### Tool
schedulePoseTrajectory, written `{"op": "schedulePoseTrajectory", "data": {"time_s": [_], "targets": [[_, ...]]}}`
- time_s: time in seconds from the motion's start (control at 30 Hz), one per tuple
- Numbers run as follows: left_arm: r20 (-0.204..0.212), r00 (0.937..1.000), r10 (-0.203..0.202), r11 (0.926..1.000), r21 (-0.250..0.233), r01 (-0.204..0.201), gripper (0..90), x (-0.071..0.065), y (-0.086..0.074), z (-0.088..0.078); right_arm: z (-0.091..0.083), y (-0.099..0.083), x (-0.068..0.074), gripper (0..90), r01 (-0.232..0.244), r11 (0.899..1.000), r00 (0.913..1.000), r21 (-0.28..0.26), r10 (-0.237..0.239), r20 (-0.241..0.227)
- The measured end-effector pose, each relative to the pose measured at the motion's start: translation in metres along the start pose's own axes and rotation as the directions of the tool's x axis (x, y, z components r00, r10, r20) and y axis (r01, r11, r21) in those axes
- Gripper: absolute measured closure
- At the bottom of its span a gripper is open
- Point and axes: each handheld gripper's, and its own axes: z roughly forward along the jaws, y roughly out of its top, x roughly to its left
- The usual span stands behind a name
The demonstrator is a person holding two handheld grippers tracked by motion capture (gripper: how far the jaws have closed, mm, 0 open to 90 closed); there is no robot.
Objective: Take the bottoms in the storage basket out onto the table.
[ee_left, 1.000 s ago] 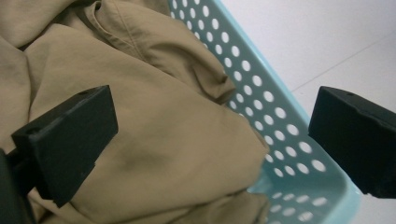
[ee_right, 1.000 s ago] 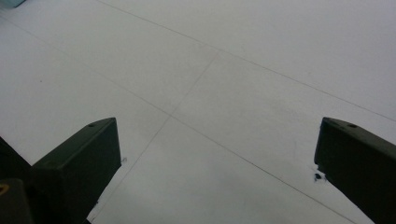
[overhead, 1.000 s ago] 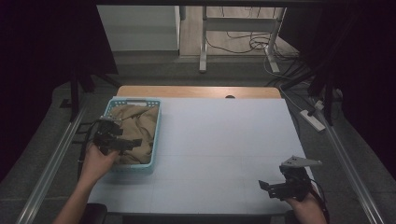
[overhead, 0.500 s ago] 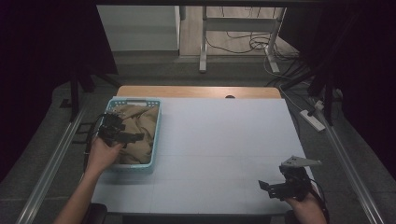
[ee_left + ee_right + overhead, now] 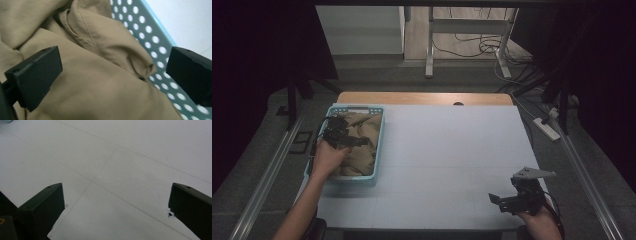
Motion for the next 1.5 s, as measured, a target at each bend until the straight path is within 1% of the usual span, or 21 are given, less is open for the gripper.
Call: {"op": "schedulePoseTrajectory", "data": {"time_s": [0.1,0.13,0.2,0.37,0.43,0.53,0.57,0.6,0.73,0.83,0.9,0.93,1.0,1.07,1.1,1.13,1.2,1.27,1.33,1.4,1.5], "targets": [[-0.001,1.0,-0.006,1.0,0.006,0.006,0.0,0.003,0.002,0.003,0.0,0.0,0.0,0.6,-0.001,1.0,1.0,0.001,0.001,-0.001],[-0.004,0.9998,-0.018,0.9998,0.002,0.018,0.0,0.007,0.004,0.006,0.0,0.0,0.0,0.5,-0.001,1.0,1.0,0.001,0.001,-0.001],[-0.011,0.9996,-0.027,0.9996,0.008,0.027,0.0,0.01,0.005,0.01,0.0,0.0,0.0,0.6,-0.001,1.0,1.0,0.001,0.001,-0.001],[-0.047,0.9979,-0.045,0.9983,0.033,0.047,0.0,0.019,0.006,0.022,0.0,0.0,0.0,0.6,-0.001,1.0,1.0,0.004,0.001,-0.002],[-0.07,0.9965,-0.046,0.9976,0.048,0.049,0.0,0.021,0.007,0.026,0.0,0.0,0.0,0.6,-0.001,1.0,1.0,0.004,0.001,-0.002],[-0.077,0.9954,-0.057,0.9956,0.07,0.062,0.0,0.025,0.007,0.032,0.0,0.0,0.0,0.6,-0.001,1.0,1.0,0.005,0.001,-0.004],[-0.076,0.995,-0.064,0.9951,0.071,0.069,0.0,0.025,0.007,0.034,0.0,0.0,0.0,0.6,-0.001,1.0,1.0,0.006,0.001,-0.004],[-0.078,0.9951,-0.062,0.9947,0.077,0.068,0.0,0.025,0.008,0.035,0.0,0.0,0.0,0.6,0.0,1.0,1.0,0.006,0.0,-0.004],[-0.098,0.9943,-0.042,0.9918,0.116,0.054,0.0,0.022,0.01,0.039,0.001,0.0,0.0,0.6,0.001,1.0,1.0,0.008,-0.001,-0.005],[-0.104,0.9937,-0.042,0.9899,0.13,0.055,0.0,0.022,0.01,0.042,0.001,0.0,0.001,0.5,0.006,1.0,1.0,0.01,-0.005,-0.004],[-0.12,0.9923,-0.033,0.9879,0.147,0.05,0.0,0.021,0.009,0.045,0.001,0.0,0.001,0.5,0.01,1.0,0.9999,0.01,-0.01,-0.003],[-0.127,0.9913,-0.033,0.9867,0.154,0.052,0.0,0.02,0.007,0.047,0.001,0.0,0.001,0.6,0.01,1.0,0.9999,0.01,-0.01,-0.004],[-0.134,0.9898,-0.05,0.9841,0.162,0.071,0.0,0.021,0.004,0.049,0.001,0.001,0.001,0.6,0.012,1.0,0.9999,0.01,-0.012,-0.004],[-0.147,0.9874,-0.058,0.9783,0.189,0.085,0.5,0.022,0.001,0.052,0.001,0.001,0.001,0.6,0.014,1.0,0.9999,0.009,-0.014,-0.004],[-0.165,0.9847,-0.056,0.9746,0.205,0.09,2.9,0.022,0.0,0.053,0.001,0.001,0.001,0.6,0.013,1.0,0.9999,0.01,-0.013,-0.005],[-0.174,0.9832,-0.055,0.9737,0.209,0.091,5.5,0.022,-0.001,0.054,0.001,0.001,0.001,0.6,0.014,1.0,0.9999,0.01,-0.014,-0.004],[-0.18,0.9816,-0.064,0.9708,0.217,0.103,9.5,0.021,-0.002,0.053,0.001,0.001,0.002,0.5,0.02,1.0,0.9998,0.016,-0.019,-0.003],[-0.18,0.9808,-0.077,0.9665,0.228,0.117,16.9,0.022,-0.001,0.052,0.002,0.001,0.002,0.5,0.02,1.0,0.9998,0.015,-0.02,-0.003],[-0.18,0.9784,-0.101,0.9614,0.235,0.143,24.0,0.023,0.0,0.05,0.002,0.001,0.002,0.6,0.022,1.0,0.9997,0.016,-0.022,-0.003],[-0.172,0.976,-0.134,0.9572,0.232,0.172,34.9,0.023,0.002,0.048,0.002,0.001,0.002,0.6,0.025,1.0,0.9997,0.018,-0.025,-0.002],[-0.14,0.974,-0.178,0.954,0.218,0.206,49.6,0.026,0.001,0.045,0.002,0.001,0.002,0.5,0.024,1.0,0.9997,0.015,-0.024,-0.003]]}}
